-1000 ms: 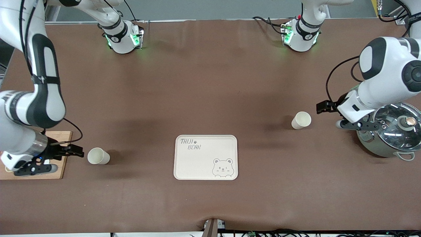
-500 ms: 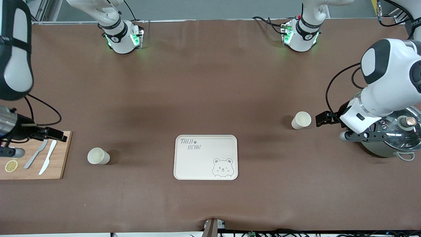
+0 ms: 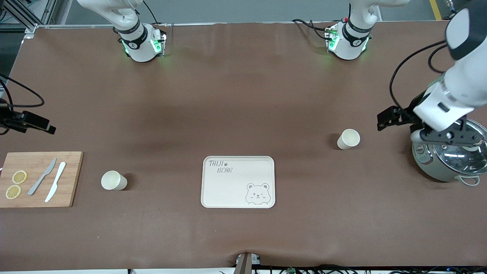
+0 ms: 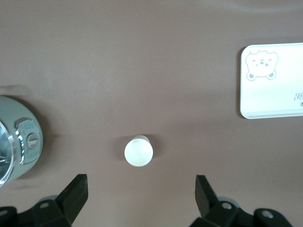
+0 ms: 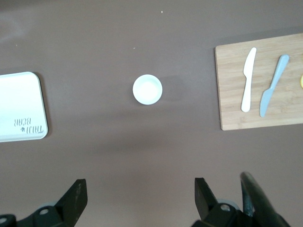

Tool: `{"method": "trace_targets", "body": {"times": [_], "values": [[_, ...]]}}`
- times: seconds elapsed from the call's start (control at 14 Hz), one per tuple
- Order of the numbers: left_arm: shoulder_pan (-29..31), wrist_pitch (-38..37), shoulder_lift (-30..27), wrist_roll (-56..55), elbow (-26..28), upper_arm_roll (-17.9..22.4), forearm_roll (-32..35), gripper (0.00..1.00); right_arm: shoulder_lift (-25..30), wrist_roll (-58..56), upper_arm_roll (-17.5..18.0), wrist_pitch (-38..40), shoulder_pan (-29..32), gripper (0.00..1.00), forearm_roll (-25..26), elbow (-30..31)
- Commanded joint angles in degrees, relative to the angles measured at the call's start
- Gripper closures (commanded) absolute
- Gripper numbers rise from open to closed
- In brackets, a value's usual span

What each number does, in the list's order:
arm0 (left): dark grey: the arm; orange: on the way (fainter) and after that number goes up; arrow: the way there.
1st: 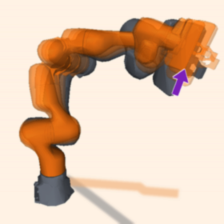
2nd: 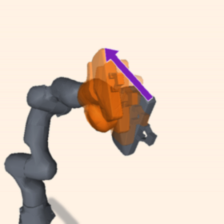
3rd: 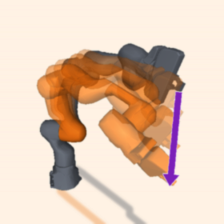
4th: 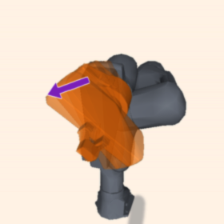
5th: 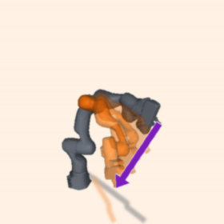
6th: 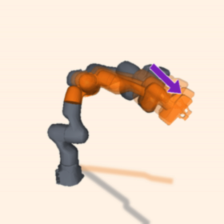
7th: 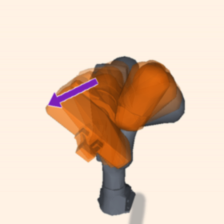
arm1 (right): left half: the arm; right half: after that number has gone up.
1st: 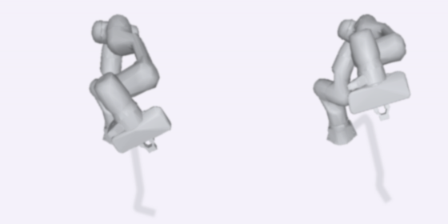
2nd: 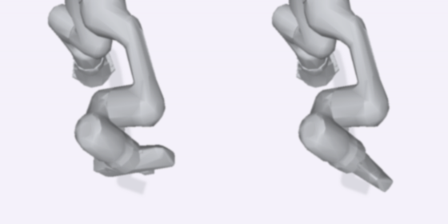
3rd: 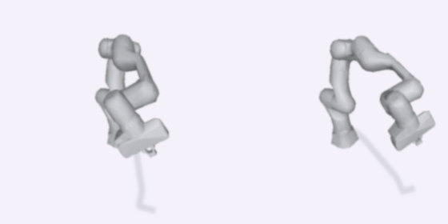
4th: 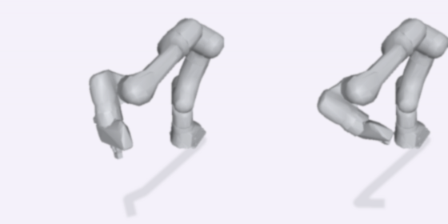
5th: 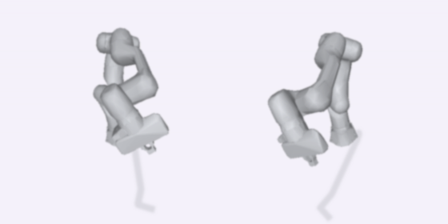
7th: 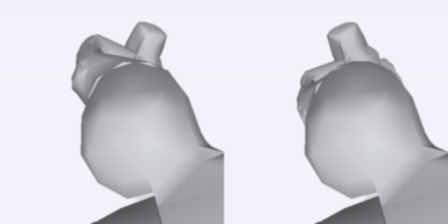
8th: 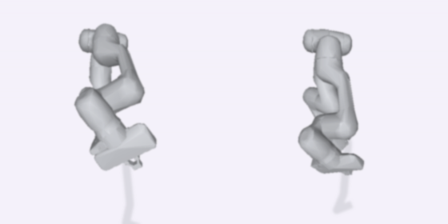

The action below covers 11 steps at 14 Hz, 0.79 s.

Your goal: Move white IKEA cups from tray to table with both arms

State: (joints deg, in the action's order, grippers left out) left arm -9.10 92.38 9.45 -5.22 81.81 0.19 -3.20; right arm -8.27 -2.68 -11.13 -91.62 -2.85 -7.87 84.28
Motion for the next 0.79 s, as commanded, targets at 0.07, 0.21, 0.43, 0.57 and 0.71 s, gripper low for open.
{"method": "trace_targets", "body": {"times": [0.07,0.21,0.43,0.57,0.71], "values": [[1.1,-3.42,-3.11,2.05,0.11,-0.19,1.17,0.0,4.22,0.74,1.64,5.29,-0.22,0.0,1.19,0.97],[3.03,-5.61,-4.52,5.29,0.37,-1.32,1.18,0.0,5.28,1.01,1.99,7.23,-1.45,0.0,1.62,0.53],[3.47,-6.51,-4.79,4.61,0.28,-1.6,1.44,0.0,7.39,1.01,2.34,8.38,-1.72,0.0,1.8,0.79],[3.56,-6.42,-4.71,4.34,0.19,-1.6,1.53,0.0,7.39,1.01,2.34,7.86,-2.42,0.0,2.85,1.14],[3.56,-6.42,-4.7,4.6,0.19,-1.6,1.62,0.0,7.04,1.01,2.43,6.81,-2.77,0.0,3.29,1.58]]}}
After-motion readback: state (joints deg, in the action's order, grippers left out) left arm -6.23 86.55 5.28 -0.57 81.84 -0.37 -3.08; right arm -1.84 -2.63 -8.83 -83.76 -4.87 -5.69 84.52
